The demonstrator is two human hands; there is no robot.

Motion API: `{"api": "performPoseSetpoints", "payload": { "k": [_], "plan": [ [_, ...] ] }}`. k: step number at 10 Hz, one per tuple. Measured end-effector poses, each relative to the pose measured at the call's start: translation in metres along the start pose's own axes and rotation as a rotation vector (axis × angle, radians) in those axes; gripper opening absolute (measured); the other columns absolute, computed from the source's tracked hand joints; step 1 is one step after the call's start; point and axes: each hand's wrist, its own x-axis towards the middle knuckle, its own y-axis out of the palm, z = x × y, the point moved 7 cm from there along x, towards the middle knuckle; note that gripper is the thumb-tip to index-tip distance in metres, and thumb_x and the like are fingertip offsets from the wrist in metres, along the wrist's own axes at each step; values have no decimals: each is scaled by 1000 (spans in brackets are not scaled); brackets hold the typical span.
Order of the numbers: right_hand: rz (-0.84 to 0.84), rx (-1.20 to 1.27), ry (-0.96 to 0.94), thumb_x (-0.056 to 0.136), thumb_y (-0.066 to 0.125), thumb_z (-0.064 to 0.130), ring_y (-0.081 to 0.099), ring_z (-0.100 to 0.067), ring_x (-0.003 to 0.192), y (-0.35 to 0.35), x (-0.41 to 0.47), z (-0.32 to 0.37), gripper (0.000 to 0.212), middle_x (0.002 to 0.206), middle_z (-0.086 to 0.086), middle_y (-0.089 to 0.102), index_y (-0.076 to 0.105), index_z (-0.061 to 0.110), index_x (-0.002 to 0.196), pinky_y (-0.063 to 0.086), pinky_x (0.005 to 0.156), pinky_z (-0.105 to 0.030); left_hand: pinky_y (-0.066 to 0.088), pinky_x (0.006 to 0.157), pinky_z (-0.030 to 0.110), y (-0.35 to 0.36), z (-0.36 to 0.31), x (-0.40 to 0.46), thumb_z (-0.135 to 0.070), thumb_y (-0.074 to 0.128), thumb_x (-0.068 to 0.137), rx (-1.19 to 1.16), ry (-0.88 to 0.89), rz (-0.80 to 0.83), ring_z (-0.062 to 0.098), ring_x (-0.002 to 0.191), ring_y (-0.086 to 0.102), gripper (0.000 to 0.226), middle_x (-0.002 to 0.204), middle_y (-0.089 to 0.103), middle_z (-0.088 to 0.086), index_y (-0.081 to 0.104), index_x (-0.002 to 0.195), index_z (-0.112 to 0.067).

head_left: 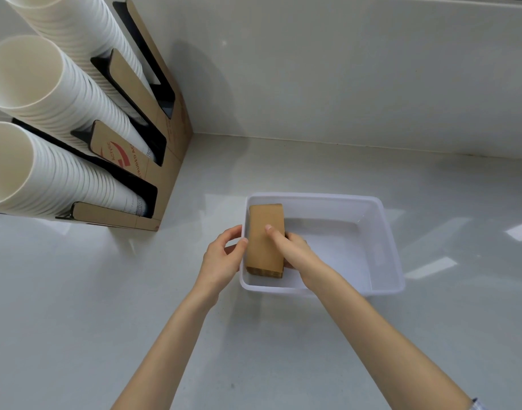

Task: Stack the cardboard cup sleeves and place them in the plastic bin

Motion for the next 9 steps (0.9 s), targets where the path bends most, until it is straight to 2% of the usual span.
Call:
{"api": "performPoseSetpoints", "payload": {
  "k": [1, 2, 3, 4, 5, 6, 8, 9],
  "plan": [
    [4, -24, 6, 55, 45, 75, 46, -29, 123, 3, 1, 0, 95, 138, -5, 41, 45, 18, 131, 38, 107, -44, 50, 81, 32, 0, 0, 0, -22, 45, 92, 8, -4, -3, 14, 98, 58, 35, 119, 54, -5, 49, 127, -20],
    [13, -75, -6, 73, 43, 68, 40, -30, 128, 5, 2, 1, 80, 140, -6, 32, 40, 18, 136, 35, 110, -44, 52, 83, 34, 0, 0, 0, -22, 44, 93, 12, -4, 11, 14, 100, 58, 35, 120, 54, -4, 50, 127, -20],
    [40, -64, 4, 77, 43, 65, 43, -29, 126, 2, 2, 0, 76, 142, -5, 35, 39, 18, 136, 36, 109, -42, 51, 74, 27, 0, -1, 1, -22, 44, 93, 15, 0, 21, 4, 91, 57, 34, 117, 53, -6, 49, 127, -20],
    [79, -43, -4, 87, 40, 55, 46, -27, 125, -7, -5, 3, 63, 142, -6, 43, 39, 16, 136, 39, 100, -33, 53, 75, 28, 0, -3, 1, -23, 43, 93, 54, 17, 16, 6, 93, 58, 34, 120, 53, -5, 49, 127, -20],
    [94, -56, -19, 91, 39, 49, 46, -24, 126, -11, -11, 4, 56, 141, -4, 45, 38, 15, 136, 37, 95, -31, 52, 89, 39, -1, -4, 1, -24, 42, 93, 121, 39, -6, 19, 106, 57, 36, 129, 53, 1, 48, 128, -19],
    [82, -110, -53, 92, 40, 45, 44, -22, 127, -15, -17, 3, 56, 143, -4, 43, 36, 14, 138, 38, 94, -30, 49, 95, 42, 1, -7, 1, -23, 41, 94, 167, 58, -13, 23, 108, 56, 36, 132, 53, 5, 47, 128, -19],
    [27, -196, -86, 91, 42, 43, 32, -24, 138, -29, -26, 0, 63, 153, -5, 29, 24, 16, 145, 30, 114, -38, 43, 88, 28, 4, -11, -4, -20, 39, 94, 260, 131, -49, 17, 104, 52, 38, 134, 52, 8, 44, 132, -15],
    [-24, -265, -94, 93, 41, 39, 31, -25, 139, -38, -37, 2, 60, 153, -6, 29, 23, 15, 145, 26, 113, -36, 41, 96, 30, 3, -14, -6, -20, 39, 94, 316, 134, -90, 20, 117, 49, 42, 140, 46, 8, 38, 135, -13]
  ]
}}
